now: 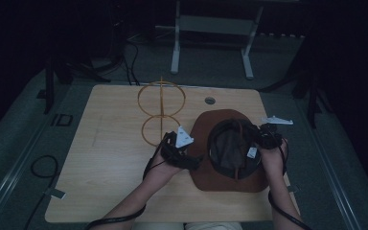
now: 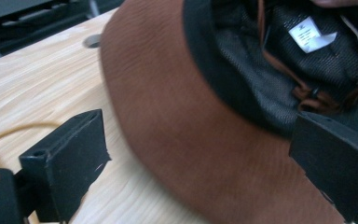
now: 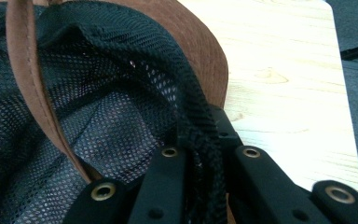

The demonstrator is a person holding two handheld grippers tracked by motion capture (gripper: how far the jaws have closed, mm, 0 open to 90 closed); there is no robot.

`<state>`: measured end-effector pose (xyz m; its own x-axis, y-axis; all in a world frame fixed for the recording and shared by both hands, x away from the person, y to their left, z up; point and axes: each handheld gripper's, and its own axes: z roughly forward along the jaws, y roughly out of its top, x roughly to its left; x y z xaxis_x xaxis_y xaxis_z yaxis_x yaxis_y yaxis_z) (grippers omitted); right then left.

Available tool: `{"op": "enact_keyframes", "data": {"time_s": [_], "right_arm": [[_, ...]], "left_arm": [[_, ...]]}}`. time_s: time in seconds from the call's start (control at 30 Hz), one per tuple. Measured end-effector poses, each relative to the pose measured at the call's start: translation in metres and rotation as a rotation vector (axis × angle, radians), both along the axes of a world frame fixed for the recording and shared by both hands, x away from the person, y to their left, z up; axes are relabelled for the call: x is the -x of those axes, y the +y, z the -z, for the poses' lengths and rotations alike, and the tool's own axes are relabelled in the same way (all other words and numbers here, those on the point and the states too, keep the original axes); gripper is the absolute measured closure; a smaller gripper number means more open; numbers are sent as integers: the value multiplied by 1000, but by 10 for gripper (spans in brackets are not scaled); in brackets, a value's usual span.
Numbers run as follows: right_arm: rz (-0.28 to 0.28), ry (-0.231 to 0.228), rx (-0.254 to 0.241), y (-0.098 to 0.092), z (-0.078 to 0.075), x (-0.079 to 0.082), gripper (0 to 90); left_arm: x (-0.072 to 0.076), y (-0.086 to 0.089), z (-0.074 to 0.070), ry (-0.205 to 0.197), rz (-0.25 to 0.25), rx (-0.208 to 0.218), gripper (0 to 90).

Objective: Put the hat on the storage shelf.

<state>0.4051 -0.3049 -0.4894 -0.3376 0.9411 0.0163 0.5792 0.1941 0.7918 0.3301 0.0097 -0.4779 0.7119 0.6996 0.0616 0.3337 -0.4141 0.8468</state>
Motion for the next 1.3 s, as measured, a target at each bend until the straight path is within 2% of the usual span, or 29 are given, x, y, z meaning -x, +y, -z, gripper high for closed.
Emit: {"op": "enact_keyframes", "data": {"time_s": [0.07, 0.13, 0.3, 0.47, 0.53, 0.57, 0.63, 0.7, 0.77, 0.93, 1.0, 1.13, 1.2, 1.3], "right_arm": [[1, 1, 2, -1, 0, 1, 863], [1, 6, 3, -1, 0, 2, 863], [0, 12, 7, 1, 0, 6, 863], [-10, 7, 4, 2, -3, 10, 863], [-5, 5, 3, 1, -6, 12, 863], [-4, 0, 2, 2, -7, 13, 863], [-16, -7, 2, 3, -9, 15, 863], [-23, -11, 4, 4, -10, 17, 863], [-34, -8, -6, 5, -9, 18, 863], [-35, -8, -9, 7, -9, 22, 862], [-30, -6, -16, 7, -8, 23, 862], [-34, -12, -34, 8, -8, 27, 861], [-39, -19, -30, 10, -9, 30, 860], [-36, -21, -16, 13, -11, 33, 859]], "left_arm": [[-9, -11, -3, 7, 5, -20, 52], [-18, -20, -4, 27, 19, -20, 52], [-35, -42, -6, 47, 30, -47, 52], [-56, -56, -5, 90, -3, -57, 69], [-60, -63, -3, 82, -32, -103, 75], [-62, -66, -2, 85, -36, -119, 91], [-64, -72, 1, 88, -78, -168, 147], [-67, -75, 6, 110, -104, -195, 168], [-68, -77, 9, 97, -130, -224, 265], [-71, -77, 12, 102, -138, -242, 614], [-72, -76, 11, 111, -135, -223, 722], [-69, -75, 8, 68, -144, -240, 835], [-71, -73, 6, 79, -142, -228, 853], [-71, -73, 4, 72, -142, -236, 857]]}}
